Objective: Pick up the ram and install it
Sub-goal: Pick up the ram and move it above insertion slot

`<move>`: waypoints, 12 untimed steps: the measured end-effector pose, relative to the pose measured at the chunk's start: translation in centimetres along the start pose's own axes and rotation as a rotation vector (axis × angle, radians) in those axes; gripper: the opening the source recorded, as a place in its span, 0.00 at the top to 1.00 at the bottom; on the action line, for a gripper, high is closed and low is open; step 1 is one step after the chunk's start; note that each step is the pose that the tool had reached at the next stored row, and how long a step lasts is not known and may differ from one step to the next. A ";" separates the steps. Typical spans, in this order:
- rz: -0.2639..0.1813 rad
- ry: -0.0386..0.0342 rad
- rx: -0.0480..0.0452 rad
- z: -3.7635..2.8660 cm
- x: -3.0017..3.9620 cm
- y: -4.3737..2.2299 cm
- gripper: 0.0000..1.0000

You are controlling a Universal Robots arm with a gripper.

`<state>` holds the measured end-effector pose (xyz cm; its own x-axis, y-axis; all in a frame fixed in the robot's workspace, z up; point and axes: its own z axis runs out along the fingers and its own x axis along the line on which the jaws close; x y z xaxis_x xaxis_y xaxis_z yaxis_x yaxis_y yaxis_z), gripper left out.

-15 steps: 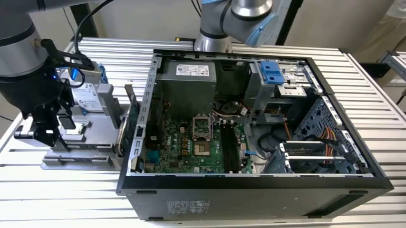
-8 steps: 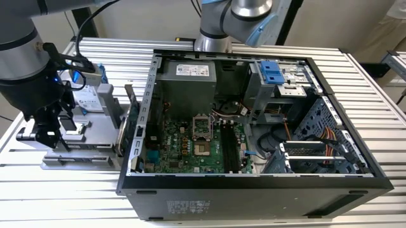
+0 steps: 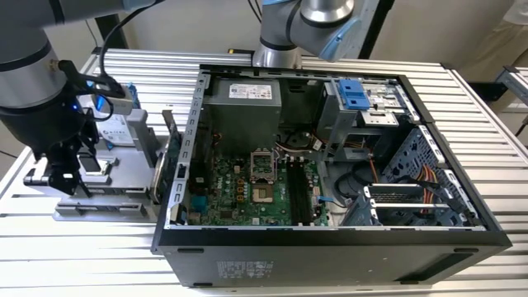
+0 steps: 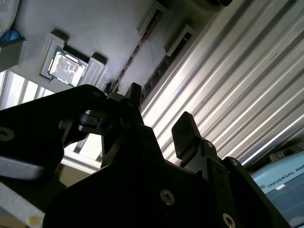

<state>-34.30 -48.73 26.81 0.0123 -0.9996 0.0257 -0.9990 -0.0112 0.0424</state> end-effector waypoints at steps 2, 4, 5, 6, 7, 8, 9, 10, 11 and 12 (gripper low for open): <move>0.000 0.0000 0.0000 0.14 -0.01 -0.01 0.00; 0.000 0.0001 -0.0001 0.27 -0.01 -0.01 0.00; 0.000 0.0000 0.0000 0.36 -0.01 -0.02 0.00; 0.000 0.0000 0.0000 0.43 -0.01 -0.02 0.00; 0.000 0.0000 0.0001 0.51 -0.01 -0.02 0.00; 0.000 0.0001 -0.0001 0.58 -0.02 -0.02 0.00; 0.000 0.0000 0.0001 0.66 -0.02 -0.03 0.00; 0.000 0.0001 -0.0001 0.73 -0.02 -0.03 0.00; 0.000 0.0001 0.0000 0.81 -0.02 -0.03 0.00; 0.000 0.0002 0.0000 0.90 -0.02 -0.04 0.00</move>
<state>-34.30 -48.73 25.91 0.0123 -0.9996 0.0259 -0.9990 -0.0112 0.0424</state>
